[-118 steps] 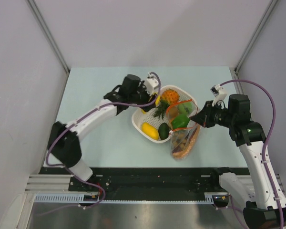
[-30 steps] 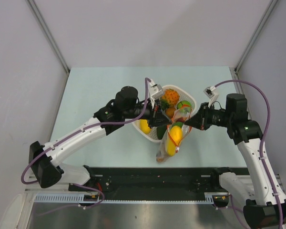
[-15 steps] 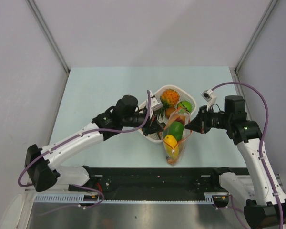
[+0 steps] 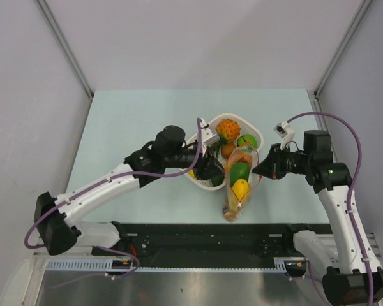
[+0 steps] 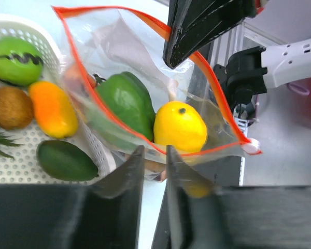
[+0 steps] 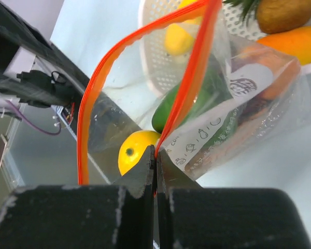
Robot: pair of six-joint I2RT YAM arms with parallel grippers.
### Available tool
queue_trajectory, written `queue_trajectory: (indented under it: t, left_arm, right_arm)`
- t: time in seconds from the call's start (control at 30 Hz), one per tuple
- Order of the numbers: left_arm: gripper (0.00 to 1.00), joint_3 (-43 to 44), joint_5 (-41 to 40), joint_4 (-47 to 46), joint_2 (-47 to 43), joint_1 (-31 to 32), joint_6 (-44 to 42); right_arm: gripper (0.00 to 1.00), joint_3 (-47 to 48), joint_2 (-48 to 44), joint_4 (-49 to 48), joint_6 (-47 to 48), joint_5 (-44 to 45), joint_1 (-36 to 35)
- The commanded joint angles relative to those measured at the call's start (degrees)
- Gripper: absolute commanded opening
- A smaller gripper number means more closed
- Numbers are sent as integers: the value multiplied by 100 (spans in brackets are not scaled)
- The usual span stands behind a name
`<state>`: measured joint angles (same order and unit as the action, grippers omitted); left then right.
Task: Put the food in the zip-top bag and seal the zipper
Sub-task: Adjust the zipper food storage bag at the center of the board, then pick up the fake fruit from the bin.
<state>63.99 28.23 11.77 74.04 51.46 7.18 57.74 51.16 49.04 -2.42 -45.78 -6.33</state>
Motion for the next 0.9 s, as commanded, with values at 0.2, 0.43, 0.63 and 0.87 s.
queue_trajectory:
  t: [0.2, 0.43, 0.63, 0.87]
  left_arm:
    - [100, -185, -651, -88, -155, -1190, 65]
    - [90, 70, -862, 141, 1252, -1121, 318]
    - [84, 483, -1091, 71, 2183, -866, 477]
    - [84, 808, -1170, 132, 2965, -559, 600]
  right_arm:
    - [0, 1, -36, 414, 224, -45, 597]
    - [0, 1, 17, 370, 224, 25, 589]
    - [0, 10, 26, 256, 171, 52, 589]
    - [0, 10, 61, 124, 127, -10, 589]
